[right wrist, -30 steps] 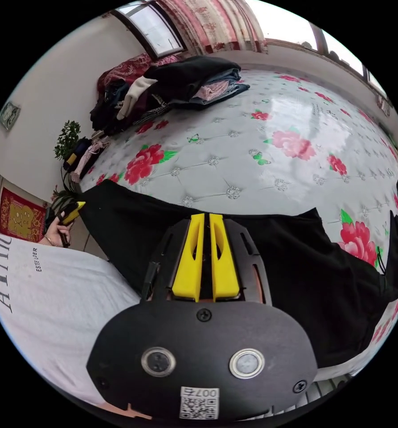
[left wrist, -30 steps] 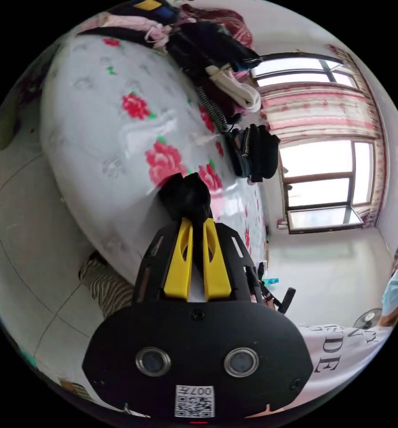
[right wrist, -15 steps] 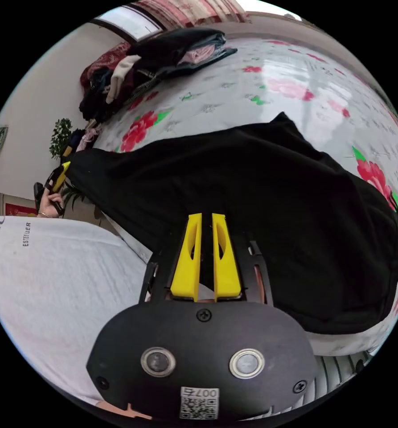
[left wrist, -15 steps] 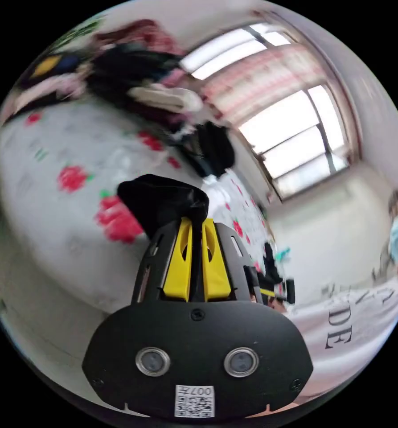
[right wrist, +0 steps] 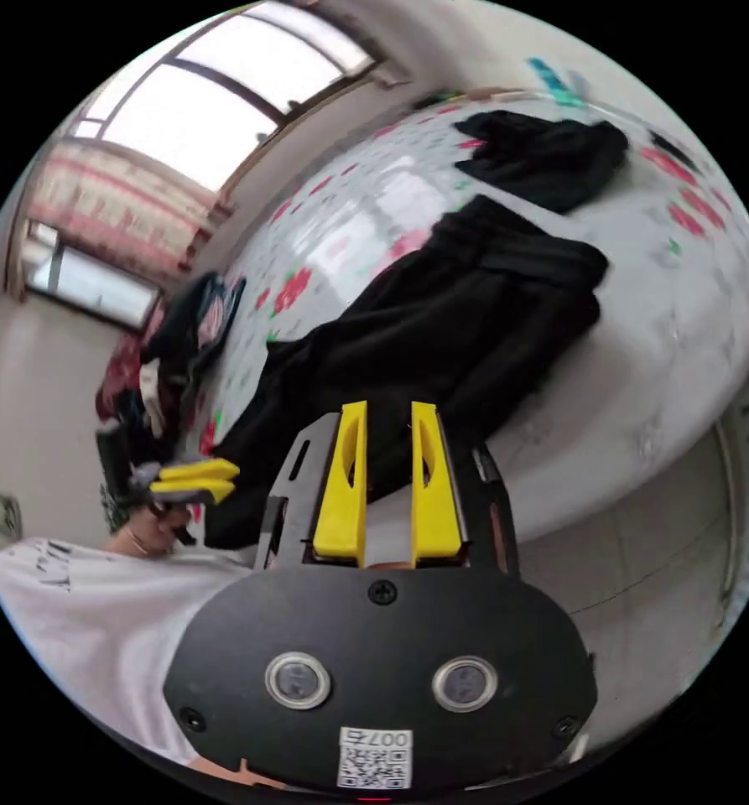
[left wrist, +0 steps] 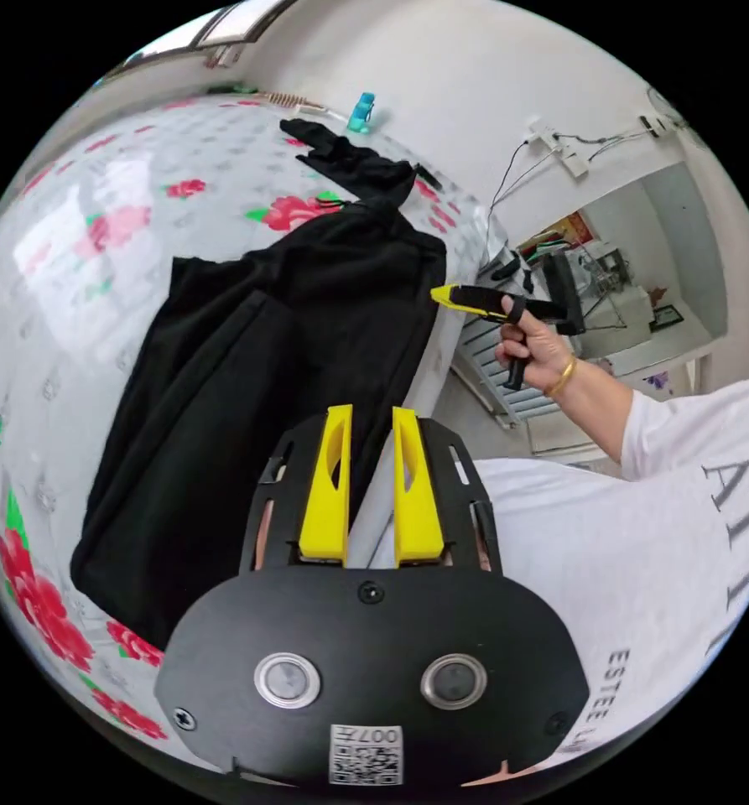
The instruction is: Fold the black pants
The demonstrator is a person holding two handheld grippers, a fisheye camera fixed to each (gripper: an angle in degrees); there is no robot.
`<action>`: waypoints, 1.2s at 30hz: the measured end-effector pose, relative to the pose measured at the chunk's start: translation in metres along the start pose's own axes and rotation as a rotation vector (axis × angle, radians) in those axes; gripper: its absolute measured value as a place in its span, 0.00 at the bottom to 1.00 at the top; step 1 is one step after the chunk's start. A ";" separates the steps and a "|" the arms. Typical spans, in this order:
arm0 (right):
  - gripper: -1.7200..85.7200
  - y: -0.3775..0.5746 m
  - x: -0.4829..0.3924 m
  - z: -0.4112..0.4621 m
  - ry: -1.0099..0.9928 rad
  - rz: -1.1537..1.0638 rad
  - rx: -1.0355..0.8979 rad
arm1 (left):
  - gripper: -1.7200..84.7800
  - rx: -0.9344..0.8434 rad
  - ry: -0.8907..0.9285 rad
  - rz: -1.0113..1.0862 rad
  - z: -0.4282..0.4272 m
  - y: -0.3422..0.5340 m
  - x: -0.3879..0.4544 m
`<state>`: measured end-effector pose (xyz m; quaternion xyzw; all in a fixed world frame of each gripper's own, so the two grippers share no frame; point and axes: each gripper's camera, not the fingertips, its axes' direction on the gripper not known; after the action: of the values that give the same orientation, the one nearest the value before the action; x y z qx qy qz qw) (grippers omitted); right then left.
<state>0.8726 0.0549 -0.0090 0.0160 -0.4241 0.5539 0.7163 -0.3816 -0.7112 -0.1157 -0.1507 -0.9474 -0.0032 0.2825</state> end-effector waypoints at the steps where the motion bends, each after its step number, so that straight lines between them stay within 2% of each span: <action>1: 0.11 0.002 0.010 -0.007 -0.002 0.030 0.036 | 0.10 0.032 0.037 0.000 -0.007 0.006 0.000; 5: 0.14 0.010 0.069 -0.037 -0.020 0.215 0.213 | 0.09 0.148 -0.036 -0.112 -0.048 0.044 -0.012; 11: 0.16 -0.004 0.118 -0.016 -0.167 0.362 0.202 | 0.09 0.314 -0.040 -0.435 -0.077 0.097 -0.052; 16: 0.14 -0.018 0.121 0.014 -0.241 0.396 0.189 | 0.09 0.418 -0.063 -0.560 -0.096 0.135 -0.056; 18: 0.12 -0.023 0.128 0.022 -0.295 0.509 0.191 | 0.08 0.444 -0.053 -0.613 -0.098 0.151 -0.058; 20: 0.10 -0.033 0.119 0.018 -0.281 0.490 0.173 | 0.07 0.489 -0.030 -0.695 -0.101 0.174 -0.061; 22: 0.09 -0.046 0.088 0.007 -0.245 0.351 0.175 | 0.06 0.533 -0.020 -0.757 -0.105 0.192 -0.062; 25: 0.07 -0.068 0.006 -0.012 -0.274 0.030 0.144 | 0.07 0.601 -0.026 -0.828 -0.113 0.218 -0.061; 27: 0.06 -0.069 -0.095 -0.021 -0.134 -0.365 0.075 | 0.07 0.631 -0.030 -0.864 -0.119 0.231 -0.063; 28: 0.06 -0.065 -0.119 -0.021 -0.102 -0.461 0.061 | 0.07 0.656 -0.025 -0.884 -0.122 0.240 -0.064; 30: 0.06 -0.032 -0.206 -0.013 -0.043 -0.820 0.013 | 0.07 0.691 -0.014 -0.915 -0.127 0.252 -0.067; 31: 0.06 -0.022 -0.224 -0.009 -0.045 -0.904 -0.002 | 0.08 0.711 -0.009 -0.933 -0.129 0.260 -0.069; 33: 0.07 0.023 -0.284 0.015 -0.124 -1.172 -0.114 | 0.08 0.742 0.002 -0.949 -0.132 0.270 -0.072; 34: 0.08 0.035 -0.296 0.024 -0.153 -1.234 -0.157 | 0.08 0.758 0.012 -0.957 -0.133 0.276 -0.074; 36: 0.09 0.083 -0.329 0.075 -0.241 -1.403 -0.381 | 0.08 0.775 0.031 -0.964 -0.134 0.285 -0.076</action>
<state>0.7527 -0.2064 -0.2035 0.2194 -0.4790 -0.1234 0.8410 -0.1677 -0.4735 -0.0668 0.4079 -0.8369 0.2116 0.2974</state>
